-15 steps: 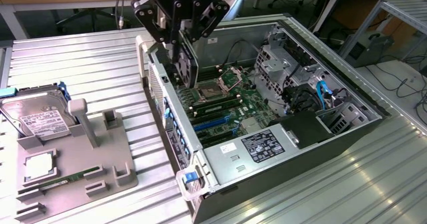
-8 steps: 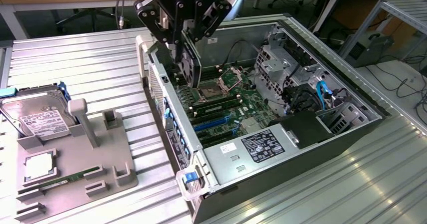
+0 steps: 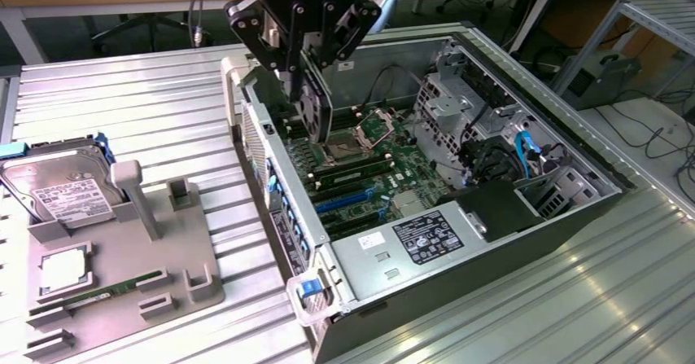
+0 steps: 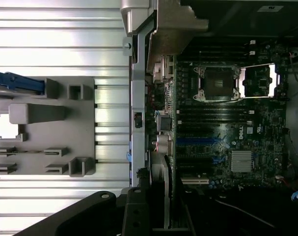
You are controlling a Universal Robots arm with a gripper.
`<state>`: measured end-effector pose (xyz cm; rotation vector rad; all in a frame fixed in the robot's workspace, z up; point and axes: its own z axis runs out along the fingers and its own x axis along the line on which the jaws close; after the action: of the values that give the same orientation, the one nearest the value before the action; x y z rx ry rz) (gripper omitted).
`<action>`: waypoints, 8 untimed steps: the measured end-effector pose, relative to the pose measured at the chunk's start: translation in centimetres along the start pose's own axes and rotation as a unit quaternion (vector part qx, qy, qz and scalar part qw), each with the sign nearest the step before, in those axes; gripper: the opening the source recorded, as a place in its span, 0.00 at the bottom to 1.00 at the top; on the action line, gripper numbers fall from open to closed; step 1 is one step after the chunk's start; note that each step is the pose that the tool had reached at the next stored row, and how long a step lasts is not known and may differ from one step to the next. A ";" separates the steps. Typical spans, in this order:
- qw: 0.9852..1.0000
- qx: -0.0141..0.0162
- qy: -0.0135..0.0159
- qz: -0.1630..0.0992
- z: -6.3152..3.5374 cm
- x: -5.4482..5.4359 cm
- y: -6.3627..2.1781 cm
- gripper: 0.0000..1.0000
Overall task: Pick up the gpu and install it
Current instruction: 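Pick up the gpu and move the gpu toward the slot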
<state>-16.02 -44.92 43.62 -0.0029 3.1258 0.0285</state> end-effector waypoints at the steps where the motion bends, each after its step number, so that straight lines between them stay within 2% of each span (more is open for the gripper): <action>1: 1.000 0.000 0.000 0.000 0.01 0.0 0.00 0.28; 8: 1.000 0.000 -0.002 -0.001 0.12 -0.5 0.00 0.28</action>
<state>-15.57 -44.92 43.51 -0.0047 3.1221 0.0285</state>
